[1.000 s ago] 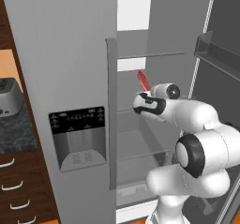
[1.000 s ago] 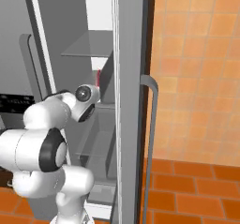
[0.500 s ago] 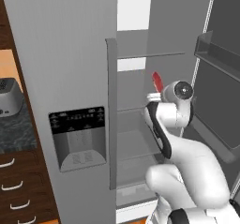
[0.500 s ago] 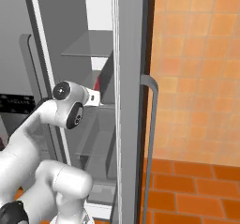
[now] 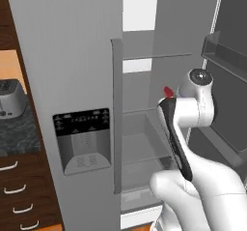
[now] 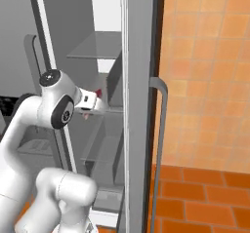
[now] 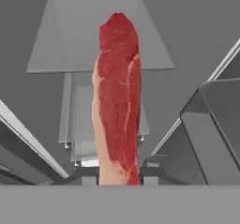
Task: Place one corn and one steak in each tupperware on the nearby counter, to pack two identical lunches.
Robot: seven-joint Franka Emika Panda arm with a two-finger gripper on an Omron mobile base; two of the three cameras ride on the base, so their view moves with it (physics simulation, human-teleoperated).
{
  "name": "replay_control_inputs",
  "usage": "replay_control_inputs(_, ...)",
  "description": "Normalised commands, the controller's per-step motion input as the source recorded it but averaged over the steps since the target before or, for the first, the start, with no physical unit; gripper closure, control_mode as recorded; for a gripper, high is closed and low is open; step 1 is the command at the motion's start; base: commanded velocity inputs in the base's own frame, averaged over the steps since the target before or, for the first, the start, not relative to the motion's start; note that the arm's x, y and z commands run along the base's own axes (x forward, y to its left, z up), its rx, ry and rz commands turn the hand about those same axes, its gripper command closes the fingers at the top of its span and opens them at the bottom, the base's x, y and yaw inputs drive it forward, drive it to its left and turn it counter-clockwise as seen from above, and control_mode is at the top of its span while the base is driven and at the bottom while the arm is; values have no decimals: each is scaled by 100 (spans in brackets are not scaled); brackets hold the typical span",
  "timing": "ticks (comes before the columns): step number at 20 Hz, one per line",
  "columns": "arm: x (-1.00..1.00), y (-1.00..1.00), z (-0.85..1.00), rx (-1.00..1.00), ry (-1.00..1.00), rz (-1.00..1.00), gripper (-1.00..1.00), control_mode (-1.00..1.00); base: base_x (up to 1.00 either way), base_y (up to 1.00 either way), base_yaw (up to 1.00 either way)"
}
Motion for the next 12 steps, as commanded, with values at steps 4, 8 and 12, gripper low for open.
replay_control_inputs(4,0,0,0,0,0,0,100,100,-100,96,43)
replay_control_inputs(8,0,0,0,0,0,0,100,100,-88,100,49)
replay_control_inputs(12,0,0,0,0,0,0,100,100,-22,100,48)
